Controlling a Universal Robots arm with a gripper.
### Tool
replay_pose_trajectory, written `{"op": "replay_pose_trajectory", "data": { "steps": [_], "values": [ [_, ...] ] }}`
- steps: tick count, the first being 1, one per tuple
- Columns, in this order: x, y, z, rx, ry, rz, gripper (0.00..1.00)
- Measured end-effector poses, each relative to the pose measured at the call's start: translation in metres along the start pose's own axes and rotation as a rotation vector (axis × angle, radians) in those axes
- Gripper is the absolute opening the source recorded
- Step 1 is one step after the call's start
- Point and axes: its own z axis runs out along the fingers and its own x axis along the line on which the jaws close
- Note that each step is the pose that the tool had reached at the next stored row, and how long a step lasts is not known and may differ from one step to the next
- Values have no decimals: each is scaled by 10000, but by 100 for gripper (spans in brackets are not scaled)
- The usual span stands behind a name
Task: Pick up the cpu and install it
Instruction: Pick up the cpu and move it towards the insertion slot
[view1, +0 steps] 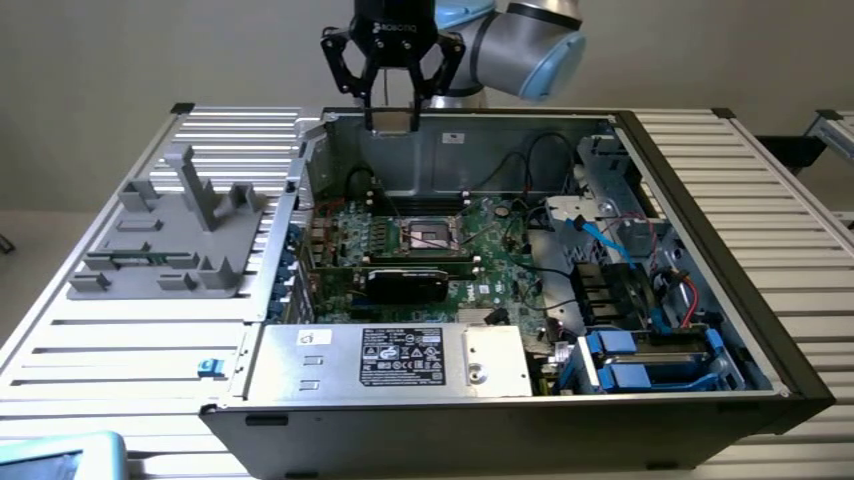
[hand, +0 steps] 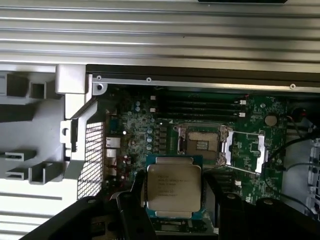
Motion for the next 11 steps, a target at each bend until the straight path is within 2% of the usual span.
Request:
{"op": "replay_pose_trajectory", "data": {
  "steps": [11],
  "values": [
    [-257, -12, 157, -2, -1, 41, 55]
  ]
}}
